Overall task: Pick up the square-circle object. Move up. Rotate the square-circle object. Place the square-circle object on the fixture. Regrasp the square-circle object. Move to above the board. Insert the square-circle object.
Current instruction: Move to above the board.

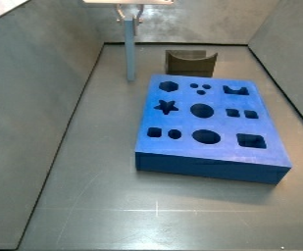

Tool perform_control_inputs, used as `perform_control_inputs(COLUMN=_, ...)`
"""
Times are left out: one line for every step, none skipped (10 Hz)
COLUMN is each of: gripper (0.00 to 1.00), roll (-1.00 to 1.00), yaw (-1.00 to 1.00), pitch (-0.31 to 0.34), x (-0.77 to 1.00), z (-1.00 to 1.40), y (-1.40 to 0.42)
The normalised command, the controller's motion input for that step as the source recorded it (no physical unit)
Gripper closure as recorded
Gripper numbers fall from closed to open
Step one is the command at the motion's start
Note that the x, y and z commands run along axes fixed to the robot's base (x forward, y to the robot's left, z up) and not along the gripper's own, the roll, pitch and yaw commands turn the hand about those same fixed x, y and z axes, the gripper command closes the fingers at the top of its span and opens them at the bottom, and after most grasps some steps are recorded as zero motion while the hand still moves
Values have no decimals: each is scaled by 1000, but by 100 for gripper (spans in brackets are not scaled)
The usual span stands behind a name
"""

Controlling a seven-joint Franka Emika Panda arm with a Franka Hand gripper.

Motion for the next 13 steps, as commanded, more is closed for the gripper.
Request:
perform_control_inputs(gripper=100, roll=74, yaw=-39, pitch=-114, x=36, z=1000, y=-98)
perform_control_inputs(gripper=100, roll=70, yaw=-37, pitch=-100, x=32, z=1000, y=-98)
perform_control_inputs(gripper=100, roll=53, yaw=-17, pitch=-59, x=24, z=1000, y=-94)
perform_control_inputs(gripper=100, roll=21, yaw=6, pitch=-19, x=22, z=1000, y=-90)
perform_control_inputs(gripper=100, roll=5, yaw=14, pitch=-3, x=21, z=1000, y=-89)
perform_control_inputs(gripper=100, roll=-34, yaw=27, pitch=30, x=23, z=1000, y=-86)
perform_control_inputs(gripper=100, roll=-50, yaw=30, pitch=48, x=22, z=1000, y=-84)
perform_control_inputs(gripper=100, roll=-70, yaw=33, pitch=61, x=23, z=1000, y=-82)
perform_control_inputs(gripper=100, roll=-86, yaw=35, pitch=70, x=23, z=1000, y=-79)
perform_control_inputs(gripper=100, roll=-93, yaw=33, pitch=67, x=21, z=1000, y=-75)
perform_control_inputs(gripper=100, roll=-97, yaw=29, pitch=65, x=20, z=1000, y=-71)
perform_control_inputs(gripper=100, roll=-99, yaw=19, pitch=64, x=20, z=1000, y=-65)
perform_control_inputs(gripper=100, roll=-104, yaw=15, pitch=64, x=18, z=1000, y=-63)
